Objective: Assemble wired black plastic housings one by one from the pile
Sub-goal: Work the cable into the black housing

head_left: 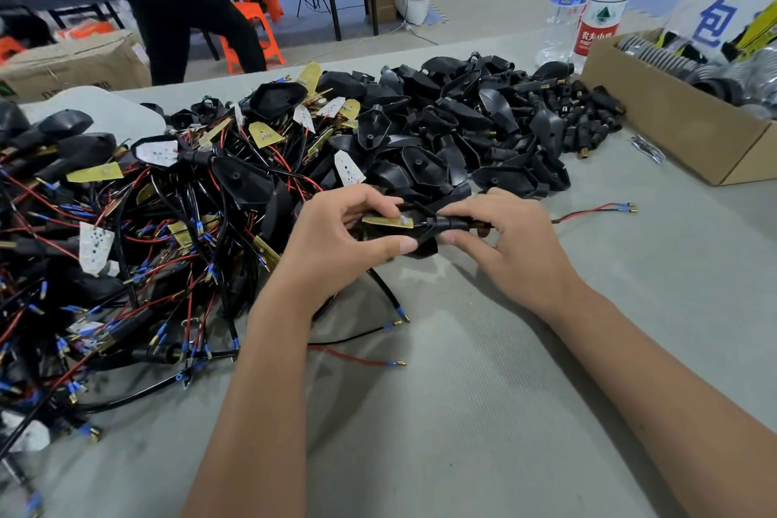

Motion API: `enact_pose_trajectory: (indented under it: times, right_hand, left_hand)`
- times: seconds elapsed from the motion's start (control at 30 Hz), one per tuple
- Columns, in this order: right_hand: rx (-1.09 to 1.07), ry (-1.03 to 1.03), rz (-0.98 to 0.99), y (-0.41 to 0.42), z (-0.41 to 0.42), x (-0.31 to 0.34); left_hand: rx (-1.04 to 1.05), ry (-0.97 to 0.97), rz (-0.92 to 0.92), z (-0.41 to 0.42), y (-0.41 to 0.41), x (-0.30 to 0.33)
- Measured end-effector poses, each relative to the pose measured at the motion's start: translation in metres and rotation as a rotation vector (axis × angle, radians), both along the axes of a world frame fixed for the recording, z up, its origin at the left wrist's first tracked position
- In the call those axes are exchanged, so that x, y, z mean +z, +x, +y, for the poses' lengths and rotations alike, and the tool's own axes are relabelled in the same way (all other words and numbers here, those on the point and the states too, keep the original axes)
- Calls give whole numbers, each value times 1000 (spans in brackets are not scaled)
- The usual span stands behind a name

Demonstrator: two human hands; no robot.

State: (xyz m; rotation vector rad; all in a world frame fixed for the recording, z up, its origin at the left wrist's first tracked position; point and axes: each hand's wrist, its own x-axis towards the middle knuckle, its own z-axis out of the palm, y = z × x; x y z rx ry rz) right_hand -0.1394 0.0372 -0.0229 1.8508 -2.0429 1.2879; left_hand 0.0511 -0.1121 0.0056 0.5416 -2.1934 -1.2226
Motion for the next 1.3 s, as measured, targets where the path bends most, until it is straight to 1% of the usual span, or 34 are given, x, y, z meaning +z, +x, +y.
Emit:
enact_pose_trajectory:
  times: [0.1,0.23,0.4,0.47,0.57,0.73,0.9,1.0,1.03,1.13,1.2,1.3]
  right_hand:
    - [-7,-10,-6,-2,0,-1]
    - [-18,-46,21,-3,0,0]
    - [1,-37,30,-3,1,-1]
    - [2,-28,42,-2,0,-1]
    - [-2,-12,75,-2,0,0]
    - [-7,-20,104,-3,2,2]
    - [-37,-10,130,1,0,1]
    - [-54,-33,103,0,1,2]
    - [-56,-43,91,0,2,2]
    - [-65,-39,93,3,1,1]
    - [-63,-36,101,4,1,2]
    - [-46,-57,87,3,0,4]
  left_hand:
    - [35,33,-4,-7,7,-2]
    - [75,-6,5,-5,1,-2]
    - [78,9,-14,-7,4,-2]
    - [99,-23,-49,-6,4,-2]
    - [148,-139,-90,-1,1,-2]
    - [179,-92,-43,1,-2,0]
    - [210,-193,0,10,-9,4]
    - [239,-228,-3,15,-16,4]
    - [255,-202,2,14,-17,4]
    - [287,-25,19,12,-19,2]
    - [327,50,37,12,-21,1]
    - [390,234,117,13,-26,-2]
